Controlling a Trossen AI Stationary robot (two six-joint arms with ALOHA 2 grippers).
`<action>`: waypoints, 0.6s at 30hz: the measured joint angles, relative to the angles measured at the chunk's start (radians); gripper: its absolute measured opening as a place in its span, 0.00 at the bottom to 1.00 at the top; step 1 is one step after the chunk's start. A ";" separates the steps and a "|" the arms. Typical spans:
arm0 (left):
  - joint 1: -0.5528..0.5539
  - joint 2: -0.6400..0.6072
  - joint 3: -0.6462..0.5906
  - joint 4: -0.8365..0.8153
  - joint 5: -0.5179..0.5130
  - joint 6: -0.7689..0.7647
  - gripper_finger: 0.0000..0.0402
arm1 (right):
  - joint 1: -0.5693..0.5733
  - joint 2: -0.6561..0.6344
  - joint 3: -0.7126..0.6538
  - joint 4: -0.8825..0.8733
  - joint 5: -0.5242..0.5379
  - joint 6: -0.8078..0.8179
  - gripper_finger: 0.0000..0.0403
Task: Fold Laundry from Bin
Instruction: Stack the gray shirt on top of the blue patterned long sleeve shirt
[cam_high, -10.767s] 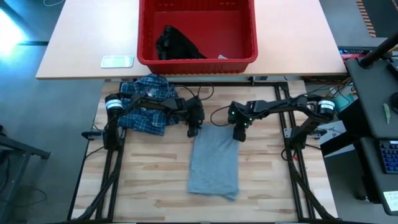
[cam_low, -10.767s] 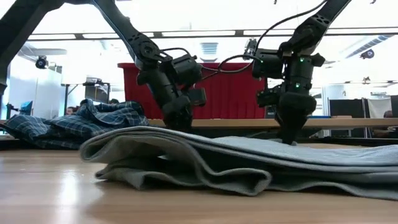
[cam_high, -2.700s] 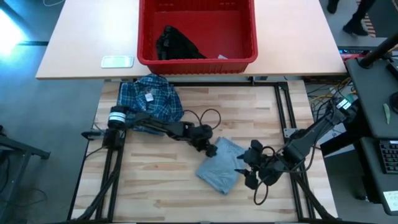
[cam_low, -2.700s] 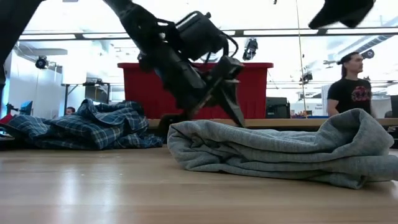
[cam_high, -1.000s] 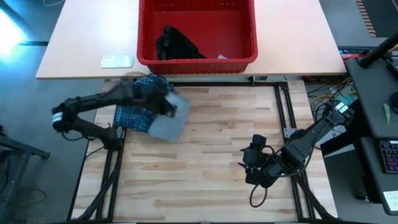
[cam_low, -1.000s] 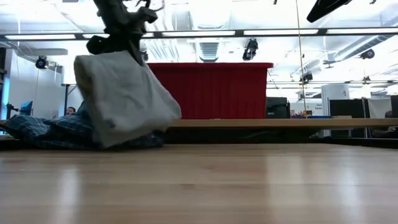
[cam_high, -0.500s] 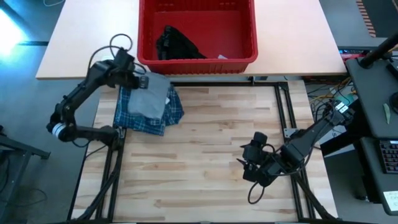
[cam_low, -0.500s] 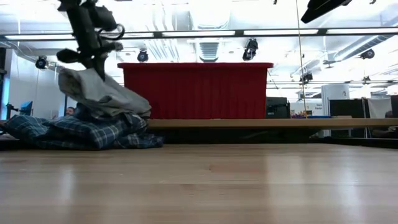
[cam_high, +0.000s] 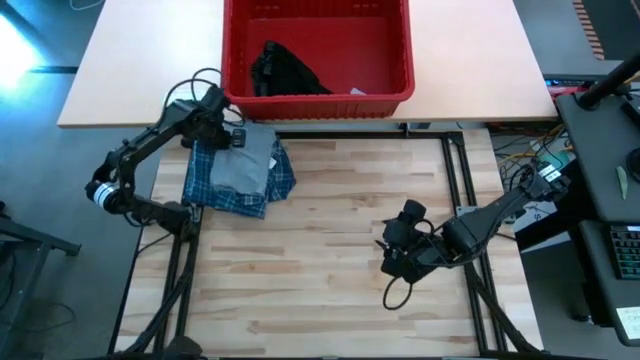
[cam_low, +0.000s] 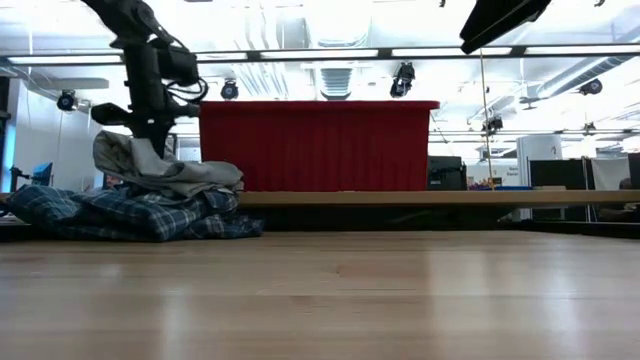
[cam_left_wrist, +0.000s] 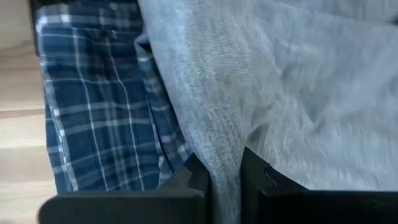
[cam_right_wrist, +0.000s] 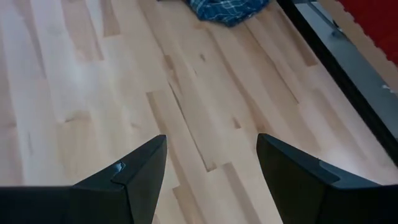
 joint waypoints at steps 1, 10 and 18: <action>-0.004 0.007 0.001 0.009 -0.019 -0.023 0.05 | -0.005 0.000 0.000 0.001 0.000 -0.011 0.61; -0.030 0.084 0.008 -0.044 -0.101 -0.053 0.33 | -0.013 0.000 0.000 0.006 0.000 -0.030 0.61; -0.037 0.125 0.154 -0.265 -0.061 -0.037 0.59 | -0.007 0.001 0.000 0.005 -0.003 -0.041 0.61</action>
